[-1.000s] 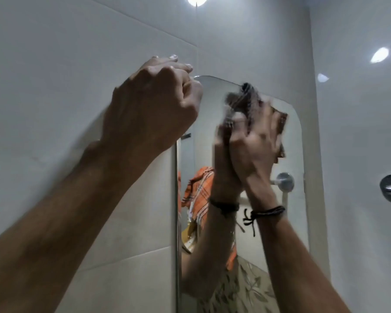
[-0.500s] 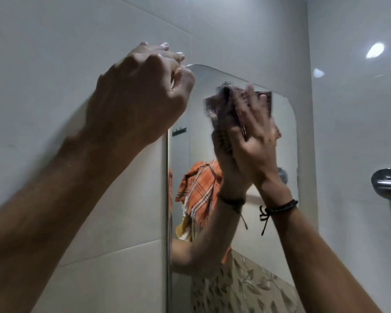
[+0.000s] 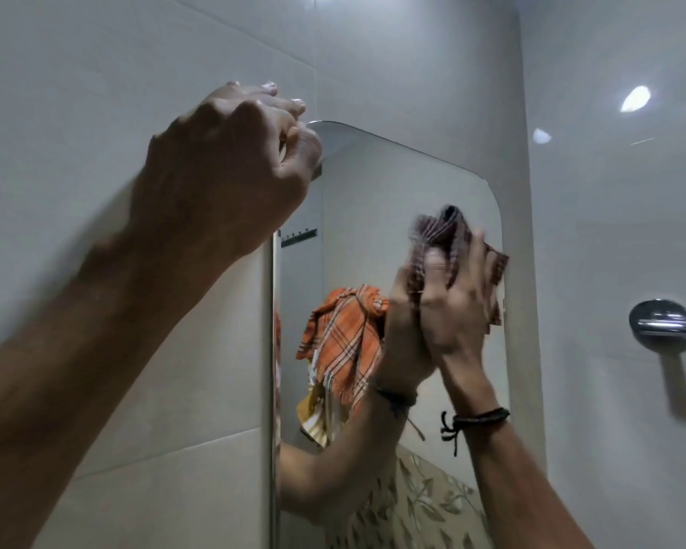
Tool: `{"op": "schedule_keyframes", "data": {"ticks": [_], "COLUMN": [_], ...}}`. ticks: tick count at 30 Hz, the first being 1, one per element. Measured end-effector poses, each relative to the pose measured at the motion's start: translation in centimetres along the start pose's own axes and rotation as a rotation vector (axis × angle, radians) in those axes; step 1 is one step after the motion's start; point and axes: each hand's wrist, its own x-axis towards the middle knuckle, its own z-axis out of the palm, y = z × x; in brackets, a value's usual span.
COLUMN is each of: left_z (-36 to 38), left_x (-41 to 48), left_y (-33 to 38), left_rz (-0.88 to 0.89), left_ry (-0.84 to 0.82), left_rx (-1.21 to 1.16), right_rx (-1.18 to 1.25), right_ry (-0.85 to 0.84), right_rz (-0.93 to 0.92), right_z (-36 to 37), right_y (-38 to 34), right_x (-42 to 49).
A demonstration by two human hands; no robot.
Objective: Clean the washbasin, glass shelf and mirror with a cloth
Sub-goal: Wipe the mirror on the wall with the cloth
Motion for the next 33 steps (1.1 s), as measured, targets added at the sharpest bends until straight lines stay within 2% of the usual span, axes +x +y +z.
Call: {"op": "schedule_keyframes", "data": {"ticks": [5, 10, 12, 14, 16, 18, 21, 23, 25, 28, 30, 33], "left_z": [0.1, 0.0, 0.1, 0.1, 0.0, 0.0, 0.0, -0.1, 0.0, 0.2, 0.4, 0.4], "left_x": [-0.2, -0.7, -0.9, -0.9, -0.8, -0.7, -0.5, -0.4, -0.2, 0.0, 0.0, -0.1], "left_y": [0.0, -0.1, 0.0, -0.1, -0.2, -0.2, -0.3, -0.3, -0.4, -0.5, -0.6, -0.5], "left_rz": [0.015, 0.059, 0.059, 0.057, 0.054, 0.054, 0.039, 0.024, 0.008, -0.006, 0.003, 0.021], "left_ry": [-0.002, -0.021, -0.027, -0.027, -0.036, -0.047, -0.055, -0.062, -0.066, -0.071, -0.076, -0.071], "left_rx": [0.014, 0.063, 0.074, 0.073, 0.068, 0.064, 0.050, 0.044, 0.044, 0.034, 0.034, 0.050], "right_rx": [-0.112, -0.182, -0.183, -0.141, -0.103, -0.071, -0.001, -0.008, -0.026, -0.040, -0.021, -0.016], "right_ry": [-0.190, -0.222, -0.211, -0.185, -0.146, -0.079, 0.057, 0.078, 0.090, 0.072, 0.041, -0.071], "right_rz": [-0.525, -0.783, -0.827, -0.764, -0.599, -0.360, 0.107, 0.300, 0.333, 0.272, 0.148, -0.165], "right_z": [1.5, 0.1, -0.1, 0.1, 0.1, -0.5, -1.5, -1.6, -1.5, -1.2, -0.5, 0.8], "right_y": [-6.2, -3.8, -1.9, -0.1, 2.1, 4.7, 7.7, 8.4, 8.0, 5.2, 2.2, -3.1], "right_x": [-6.1, -7.4, -5.8, -3.7, -1.2, 0.8, 1.7, 1.2, 0.5, -0.6, -1.7, -4.3]}}
